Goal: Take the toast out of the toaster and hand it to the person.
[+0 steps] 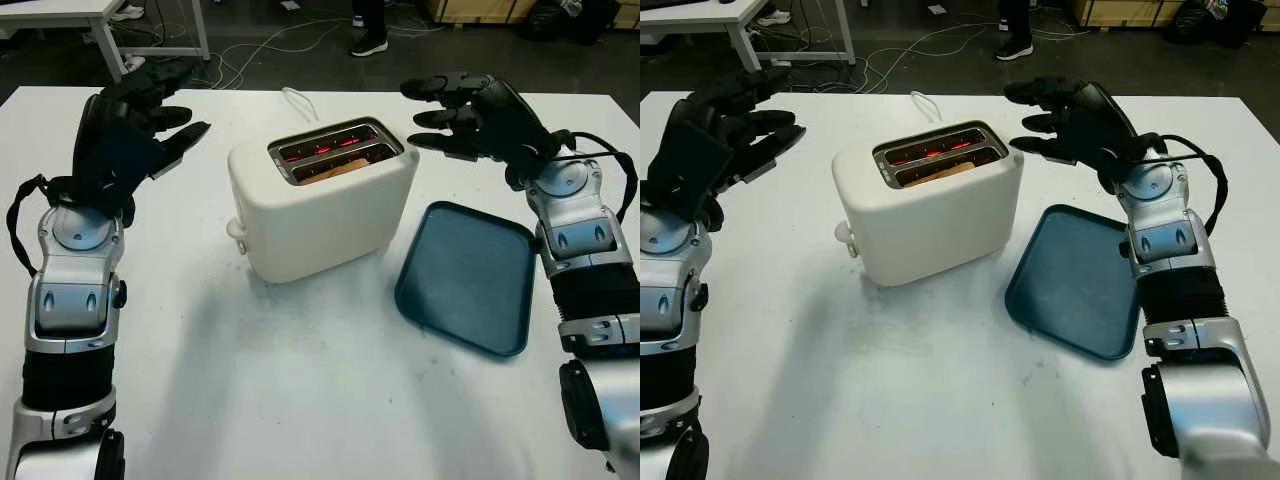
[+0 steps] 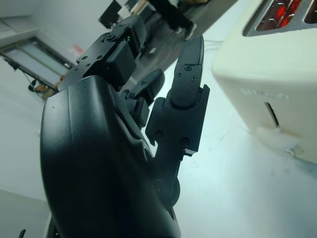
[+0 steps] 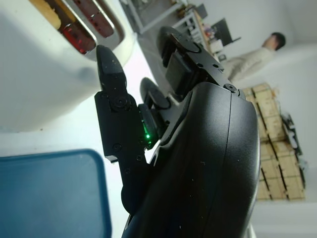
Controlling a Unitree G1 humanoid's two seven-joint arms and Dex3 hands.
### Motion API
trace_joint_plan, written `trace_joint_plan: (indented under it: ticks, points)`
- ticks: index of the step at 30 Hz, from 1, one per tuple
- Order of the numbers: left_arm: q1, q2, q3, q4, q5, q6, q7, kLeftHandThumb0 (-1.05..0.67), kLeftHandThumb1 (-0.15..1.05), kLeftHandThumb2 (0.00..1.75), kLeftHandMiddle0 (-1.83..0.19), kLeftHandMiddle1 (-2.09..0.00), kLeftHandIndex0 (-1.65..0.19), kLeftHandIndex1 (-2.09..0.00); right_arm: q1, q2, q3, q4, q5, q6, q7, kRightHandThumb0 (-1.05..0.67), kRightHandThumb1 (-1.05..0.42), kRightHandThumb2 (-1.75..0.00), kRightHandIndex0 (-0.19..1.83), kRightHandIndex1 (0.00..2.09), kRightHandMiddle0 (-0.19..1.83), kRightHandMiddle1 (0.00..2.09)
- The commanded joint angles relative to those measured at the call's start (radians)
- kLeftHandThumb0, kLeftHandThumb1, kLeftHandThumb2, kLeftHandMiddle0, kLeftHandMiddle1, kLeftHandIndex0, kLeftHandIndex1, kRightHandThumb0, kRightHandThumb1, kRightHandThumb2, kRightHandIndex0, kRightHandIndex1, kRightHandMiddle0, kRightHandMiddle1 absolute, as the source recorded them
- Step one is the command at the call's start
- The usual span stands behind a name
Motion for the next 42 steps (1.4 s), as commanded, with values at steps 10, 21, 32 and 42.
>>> trace_joint_plan:
  ticks: [10,21,32,42]
  points:
    - [0.014,-0.002,-0.015,-0.034,0.015,-0.006,0.004,-0.41,0.92,0.07,-0.38,-0.72,-0.62,-0.04,0.001,-0.007,-0.022,-0.001,0.006,-0.006,-0.006,-0.32,-0.9,0.0,0.65,0.05,0.6,0.01]
    - [0.026,-0.006,-0.02,-0.064,0.005,0.012,-0.006,-0.39,0.92,0.07,-0.35,-0.75,-0.62,-0.03,-0.001,-0.001,-0.026,0.006,0.018,-0.005,0.007,-0.36,-0.9,0.0,0.65,0.05,0.6,0.01]
    - [0.019,-0.005,-0.02,-0.054,0.001,0.008,-0.004,-0.39,0.92,0.07,-0.34,-0.79,-0.62,-0.04,0.012,0.013,-0.036,-0.03,0.033,0.04,0.007,-0.37,-0.9,0.0,0.64,0.03,0.59,0.0]
    - [0.007,-0.007,-0.022,-0.054,0.001,0.017,-0.001,-0.41,0.92,0.06,-0.32,-0.83,-0.63,-0.05,0.026,0.017,-0.04,-0.079,0.041,0.082,0.007,-0.37,-0.9,0.0,0.66,0.04,0.61,0.01]
